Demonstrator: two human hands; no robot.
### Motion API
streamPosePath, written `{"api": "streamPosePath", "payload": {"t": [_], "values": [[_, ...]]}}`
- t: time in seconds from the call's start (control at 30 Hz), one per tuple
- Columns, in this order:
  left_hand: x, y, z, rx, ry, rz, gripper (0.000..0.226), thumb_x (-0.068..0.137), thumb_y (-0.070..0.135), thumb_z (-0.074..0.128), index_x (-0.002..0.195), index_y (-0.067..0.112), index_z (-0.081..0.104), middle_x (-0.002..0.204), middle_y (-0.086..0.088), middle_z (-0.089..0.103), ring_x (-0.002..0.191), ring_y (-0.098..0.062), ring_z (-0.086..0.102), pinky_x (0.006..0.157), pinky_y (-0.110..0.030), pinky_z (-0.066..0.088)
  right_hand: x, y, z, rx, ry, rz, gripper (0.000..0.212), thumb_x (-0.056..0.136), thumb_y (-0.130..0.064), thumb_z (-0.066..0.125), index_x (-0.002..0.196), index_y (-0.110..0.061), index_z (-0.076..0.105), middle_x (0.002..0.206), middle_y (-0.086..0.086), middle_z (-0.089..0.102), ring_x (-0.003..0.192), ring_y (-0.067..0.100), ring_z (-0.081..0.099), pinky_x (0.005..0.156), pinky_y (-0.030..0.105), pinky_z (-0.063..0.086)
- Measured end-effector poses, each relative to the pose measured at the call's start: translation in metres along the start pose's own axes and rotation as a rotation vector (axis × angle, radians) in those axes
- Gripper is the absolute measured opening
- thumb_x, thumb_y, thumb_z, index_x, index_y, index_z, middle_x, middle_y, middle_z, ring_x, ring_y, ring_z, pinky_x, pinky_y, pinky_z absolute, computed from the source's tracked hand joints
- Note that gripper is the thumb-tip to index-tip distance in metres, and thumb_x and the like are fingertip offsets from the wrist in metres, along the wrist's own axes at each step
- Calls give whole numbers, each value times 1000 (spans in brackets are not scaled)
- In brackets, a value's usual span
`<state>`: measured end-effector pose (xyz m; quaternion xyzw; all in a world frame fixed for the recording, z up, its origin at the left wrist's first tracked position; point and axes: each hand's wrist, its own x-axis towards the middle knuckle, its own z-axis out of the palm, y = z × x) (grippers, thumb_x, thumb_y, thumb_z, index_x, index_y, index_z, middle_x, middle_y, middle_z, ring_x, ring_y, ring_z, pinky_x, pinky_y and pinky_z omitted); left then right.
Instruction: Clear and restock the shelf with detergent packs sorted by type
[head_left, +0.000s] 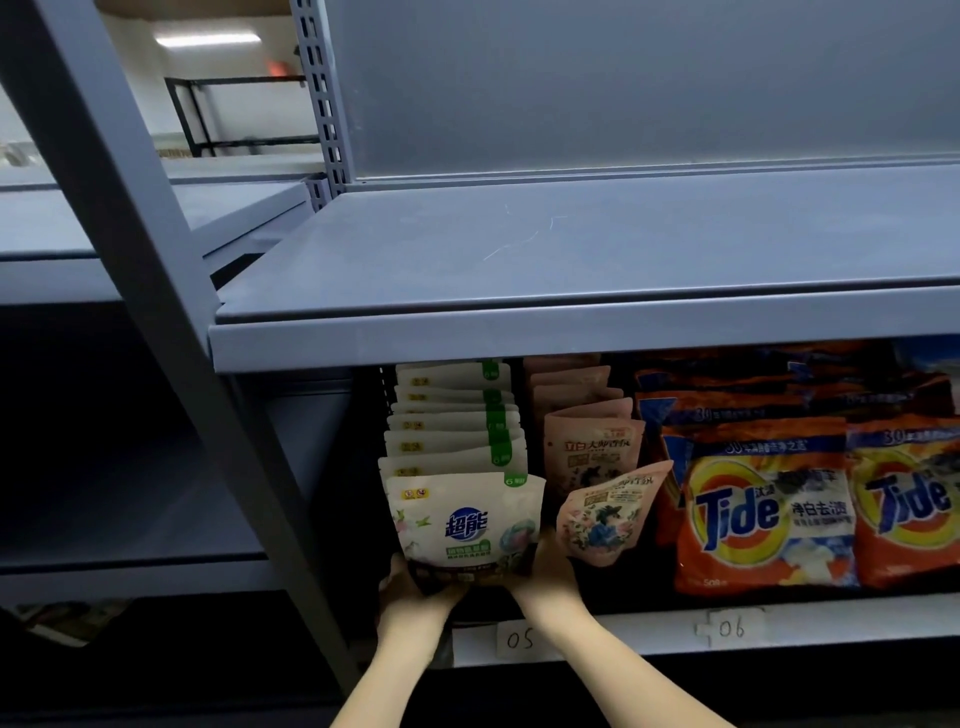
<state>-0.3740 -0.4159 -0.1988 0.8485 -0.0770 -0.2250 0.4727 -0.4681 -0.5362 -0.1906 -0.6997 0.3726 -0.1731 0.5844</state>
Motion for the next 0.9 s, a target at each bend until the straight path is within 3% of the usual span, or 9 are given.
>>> {"api": "streamPosePath", "payload": {"t": [0.13,0.23,0.33,0.53,0.63,0.8,0.9], "values": [[12,-5,2,47,11,-21,79,44,57,73,110,25,46,102,-6,62,96,-27,61,83,-42,53,5,4,3,-98,54,23,44,75,-8,72,112,-17,49,114,0,60,106,18,59,91,29,50],[4,-2,0,50,4,8,77,53,52,79,115,20,45,108,-8,61,100,-29,60,82,-40,52,5,6,5,-115,50,24,39,83,-9,65,113,-21,45,110,-5,57,102,13,57,88,23,47],[0,0,-2,39,9,22,59,67,37,82,107,17,45,108,-9,61,100,-29,60,77,-35,50,2,7,4,-132,46,17,42,85,-12,64,122,-19,45,117,-2,58,109,19,59,87,23,48],[-5,2,-9,85,30,61,49,71,43,77,100,21,43,105,-5,60,98,-28,60,80,-36,50,-3,1,0,-229,52,7,48,82,-13,64,126,-12,44,123,6,58,111,26,58,91,30,48],[-11,5,-14,97,38,63,46,76,42,73,101,18,44,105,-6,59,89,-25,58,72,-30,46,-3,5,-2,-238,55,-13,52,78,-13,67,125,-13,46,121,7,60,107,25,60,91,36,51],[-29,13,-22,191,28,14,57,83,45,65,122,9,44,107,-7,58,91,-24,55,72,-28,44,-9,12,-13,-342,7,-20,63,73,-26,65,131,-14,43,127,8,56,113,27,57,93,38,50],[-42,23,-25,327,49,-15,55,85,44,58,128,12,44,120,-10,56,108,-29,56,83,-32,48,-29,-4,-27,-496,-22,7,47,81,-27,60,123,-11,47,116,12,59,105,31,58,81,32,49]]}}
